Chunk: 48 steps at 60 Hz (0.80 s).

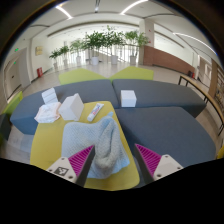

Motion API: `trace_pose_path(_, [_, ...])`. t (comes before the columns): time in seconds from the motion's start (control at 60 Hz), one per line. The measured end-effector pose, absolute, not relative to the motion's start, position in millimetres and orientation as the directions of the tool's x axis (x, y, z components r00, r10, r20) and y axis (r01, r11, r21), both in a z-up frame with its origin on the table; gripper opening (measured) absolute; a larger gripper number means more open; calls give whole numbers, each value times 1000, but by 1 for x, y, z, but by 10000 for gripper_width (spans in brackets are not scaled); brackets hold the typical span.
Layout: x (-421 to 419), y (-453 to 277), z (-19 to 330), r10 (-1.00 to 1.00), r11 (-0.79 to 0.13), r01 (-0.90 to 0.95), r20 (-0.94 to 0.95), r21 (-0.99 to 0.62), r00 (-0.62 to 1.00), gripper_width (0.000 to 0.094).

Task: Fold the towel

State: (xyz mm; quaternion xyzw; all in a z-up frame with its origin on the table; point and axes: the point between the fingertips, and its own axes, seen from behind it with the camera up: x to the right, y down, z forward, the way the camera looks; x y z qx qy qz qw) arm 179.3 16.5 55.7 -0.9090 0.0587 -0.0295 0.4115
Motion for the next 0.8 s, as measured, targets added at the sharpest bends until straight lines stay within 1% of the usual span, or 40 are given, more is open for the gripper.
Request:
trace_pose_path(0.05, [178,5,66,-114,-663,-69,9,-745,993,825])
trace_pose_path(0.067, [176,1,69,-107,-665,-67,6,-744,994,822])
trace_pose_path(0.133, [171,-22,89,-87,-656,-63,-7,-752,996,844])
trace_pose_path(0.333, [131,-93,136,-28,-611,-37,-25,-791,999,837])
trace_pose_path(0.5, [96,-132,150,31,-584,7,-14,-812,999,844])
trace_pose_path(0.6, [94,-140,154,55,-557,73,51,-827,997,841])
trace_pose_path(0.717, [104,-136,149,34,-533,61,51,-844,998,845])
trace_pose_path(0.8, [95,-131,148,59,-508,27,-4,-861,998,839])
